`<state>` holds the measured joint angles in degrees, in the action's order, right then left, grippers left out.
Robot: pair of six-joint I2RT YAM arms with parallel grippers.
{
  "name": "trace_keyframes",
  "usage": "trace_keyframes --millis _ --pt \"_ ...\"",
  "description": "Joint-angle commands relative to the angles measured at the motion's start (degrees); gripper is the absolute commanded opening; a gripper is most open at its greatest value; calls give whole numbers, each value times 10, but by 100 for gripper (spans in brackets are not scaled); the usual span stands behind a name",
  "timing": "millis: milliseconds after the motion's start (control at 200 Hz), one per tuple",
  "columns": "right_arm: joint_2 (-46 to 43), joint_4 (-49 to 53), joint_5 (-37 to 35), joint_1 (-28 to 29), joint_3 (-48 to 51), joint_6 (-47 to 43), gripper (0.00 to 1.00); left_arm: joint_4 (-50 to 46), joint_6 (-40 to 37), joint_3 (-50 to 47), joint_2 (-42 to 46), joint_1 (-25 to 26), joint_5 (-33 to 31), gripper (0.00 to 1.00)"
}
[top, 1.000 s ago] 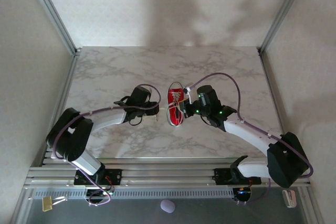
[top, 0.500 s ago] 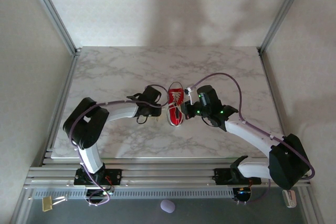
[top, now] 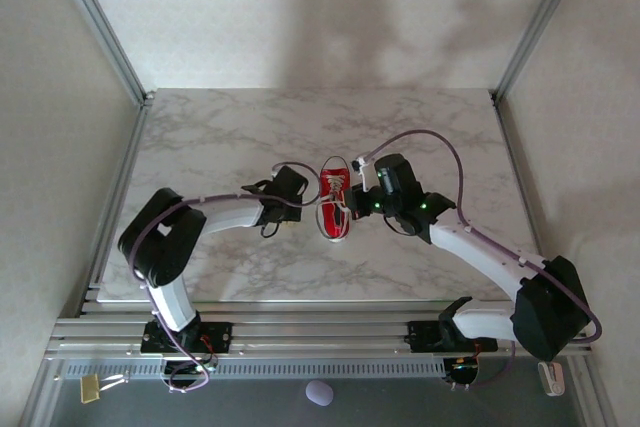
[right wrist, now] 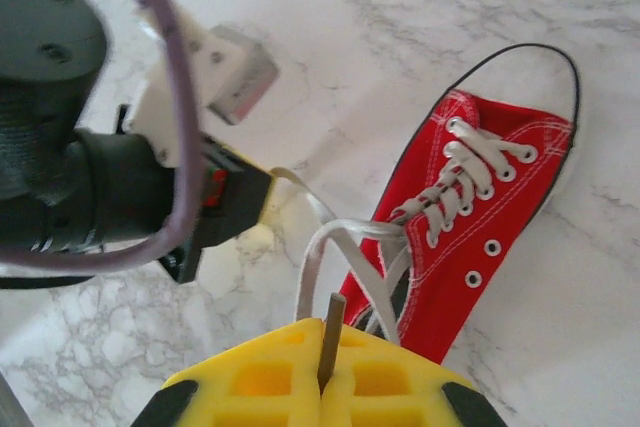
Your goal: Tie the shoes
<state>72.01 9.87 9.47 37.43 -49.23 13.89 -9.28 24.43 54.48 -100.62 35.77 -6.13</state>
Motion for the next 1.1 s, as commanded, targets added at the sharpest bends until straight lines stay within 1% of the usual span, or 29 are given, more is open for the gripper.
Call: trace_keyframes --millis 0,105,245,430,511,786,926,1096 --pt "-4 46 -55 4 -35 30 0 22 20 -19 69 -11 -55 0" --pt "-16 80 -93 2 -57 58 0 31 29 -42 117 -28 -69 0" --pt "-36 115 -120 -6 -75 80 0 33 26 -55 160 -43 -83 0" --pt "-51 158 -155 -22 -89 79 0 27 22 -63 184 -61 -92 0" --pt "-53 174 -171 -38 -91 70 0 28 19 -65 187 -74 -91 0" --pt "-43 183 -165 -116 -75 38 0 27 13 -59 202 -124 -78 0" --pt "-53 186 -164 -151 -74 25 0 17 8 -50 220 -147 -77 0" --pt "-66 192 -159 -185 -79 12 0 17 -1 -46 245 -163 -65 0"
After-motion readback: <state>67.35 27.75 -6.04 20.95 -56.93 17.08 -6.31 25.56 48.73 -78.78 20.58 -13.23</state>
